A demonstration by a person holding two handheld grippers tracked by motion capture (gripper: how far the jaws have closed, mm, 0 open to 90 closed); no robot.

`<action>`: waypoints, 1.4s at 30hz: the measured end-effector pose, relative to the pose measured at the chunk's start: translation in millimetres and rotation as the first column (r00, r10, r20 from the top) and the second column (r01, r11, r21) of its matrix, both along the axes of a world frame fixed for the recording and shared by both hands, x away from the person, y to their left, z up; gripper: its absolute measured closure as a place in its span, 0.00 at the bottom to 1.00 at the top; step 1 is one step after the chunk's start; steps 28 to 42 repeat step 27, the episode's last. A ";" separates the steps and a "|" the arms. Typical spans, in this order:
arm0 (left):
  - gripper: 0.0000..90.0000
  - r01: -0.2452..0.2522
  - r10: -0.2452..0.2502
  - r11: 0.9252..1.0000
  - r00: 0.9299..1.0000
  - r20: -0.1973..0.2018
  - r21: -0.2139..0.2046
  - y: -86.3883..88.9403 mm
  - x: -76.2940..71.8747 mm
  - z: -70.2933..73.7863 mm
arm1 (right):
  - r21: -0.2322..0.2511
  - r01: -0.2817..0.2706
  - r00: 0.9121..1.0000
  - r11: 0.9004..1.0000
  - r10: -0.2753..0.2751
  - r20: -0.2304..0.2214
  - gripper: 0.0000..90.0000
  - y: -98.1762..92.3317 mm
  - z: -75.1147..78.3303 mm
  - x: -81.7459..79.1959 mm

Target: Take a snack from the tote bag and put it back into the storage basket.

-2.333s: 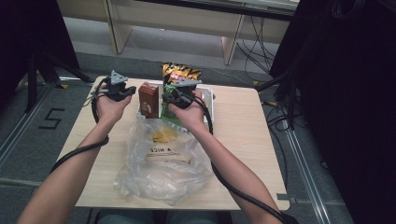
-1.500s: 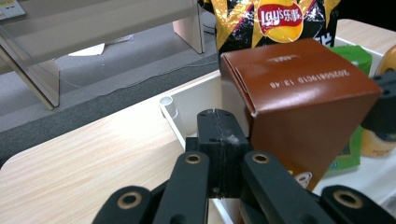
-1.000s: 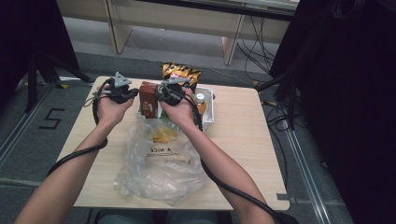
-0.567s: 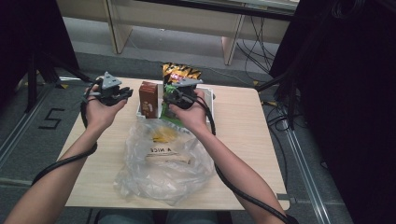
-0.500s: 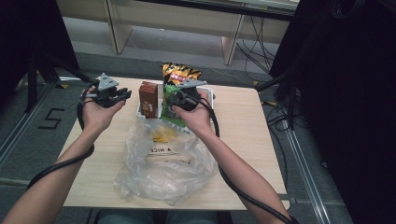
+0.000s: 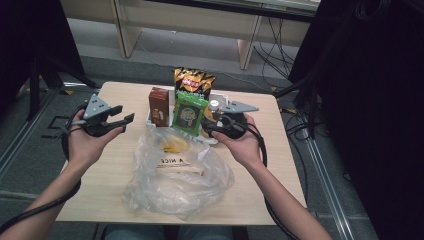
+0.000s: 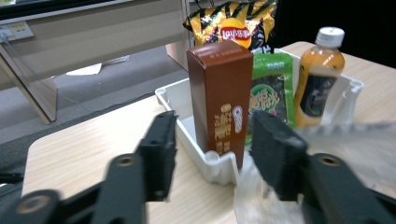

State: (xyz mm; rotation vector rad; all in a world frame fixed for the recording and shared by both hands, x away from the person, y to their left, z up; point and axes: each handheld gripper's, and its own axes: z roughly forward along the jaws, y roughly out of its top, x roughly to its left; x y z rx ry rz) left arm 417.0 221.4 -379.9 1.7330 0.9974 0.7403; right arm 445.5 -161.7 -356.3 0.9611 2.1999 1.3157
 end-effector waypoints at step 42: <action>0.42 0.003 -0.007 0.999 0.993 -0.118 -0.035 1.0 -69.1 -76.3 | 0.036 0.125 0.991 0.991 -0.123 -0.059 0.44 -88.1 -56.1 -43.5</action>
